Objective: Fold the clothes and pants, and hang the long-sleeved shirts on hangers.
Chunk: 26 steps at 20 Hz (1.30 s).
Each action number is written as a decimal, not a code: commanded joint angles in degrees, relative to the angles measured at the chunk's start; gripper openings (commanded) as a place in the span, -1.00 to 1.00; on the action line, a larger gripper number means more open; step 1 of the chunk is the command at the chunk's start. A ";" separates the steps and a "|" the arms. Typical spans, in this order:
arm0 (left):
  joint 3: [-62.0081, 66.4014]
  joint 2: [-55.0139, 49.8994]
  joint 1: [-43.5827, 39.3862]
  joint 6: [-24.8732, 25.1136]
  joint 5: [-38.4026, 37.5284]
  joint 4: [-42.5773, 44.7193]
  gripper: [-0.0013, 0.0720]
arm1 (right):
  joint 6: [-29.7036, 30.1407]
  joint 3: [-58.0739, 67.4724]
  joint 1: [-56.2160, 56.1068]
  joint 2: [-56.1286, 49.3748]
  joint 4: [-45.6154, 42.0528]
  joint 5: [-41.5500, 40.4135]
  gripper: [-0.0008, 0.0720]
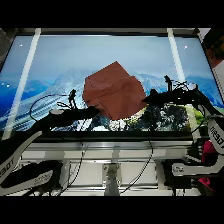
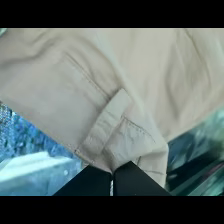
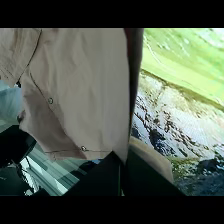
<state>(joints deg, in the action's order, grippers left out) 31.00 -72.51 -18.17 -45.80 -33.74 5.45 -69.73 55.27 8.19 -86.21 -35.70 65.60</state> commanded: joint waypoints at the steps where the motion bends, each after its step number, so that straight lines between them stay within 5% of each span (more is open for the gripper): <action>1: 0.04 4.70 0.04 -5.25 -1.57 11.89 -0.95 | -0.04 0.04 0.02 -0.04 0.02 0.07 -0.97; 2: 0.04 5.29 0.04 -5.22 -5.77 11.02 -0.93 | -0.04 0.04 0.02 -0.04 0.02 0.07 -0.97; 3: 0.04 5.33 0.04 -5.22 -11.19 9.75 -0.64 | -0.02 0.04 0.02 -0.04 0.02 0.04 -0.97; 4: 0.02 5.29 0.00 -5.22 -15.69 9.49 0.00 | 0.00 0.04 0.02 -0.04 0.02 0.02 -0.97; 5: -0.11 5.29 -0.02 -5.22 -18.88 9.53 0.24 | 0.02 0.04 0.02 -0.04 0.02 -0.02 -0.97; 10: -0.17 5.29 -0.20 -2.45 -18.12 12.83 0.23 | 0.07 0.04 0.02 -0.04 0.00 0.52 -0.96; 13: -0.17 5.31 4.42 -11.08 -17.27 24.46 -0.28 | 0.46 0.04 0.02 -0.04 -0.11 1.27 -0.97; 17: -0.48 5.33 14.25 -13.20 -18.40 24.41 -0.27 | 0.50 0.07 0.02 -0.04 -0.11 1.97 -0.97; 24: -11.50 2.25 16.09 9.09 -18.18 -10.45 -0.25 | 2.95 4.70 0.02 -0.15 -0.39 7.34 -0.97; 25: -12.55 1.01 15.87 12.68 -18.38 -15.96 -0.17 | 2.93 4.70 0.02 -0.31 -0.83 7.54 -0.97; 26: -12.92 -0.44 15.02 17.57 -19.02 -20.13 0.14 | 2.95 4.70 0.02 -0.44 -1.09 7.72 -0.97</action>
<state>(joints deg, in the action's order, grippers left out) 21.19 -70.30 -2.79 -40.53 -51.86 2.04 -66.98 59.22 8.19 -86.46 -36.23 72.14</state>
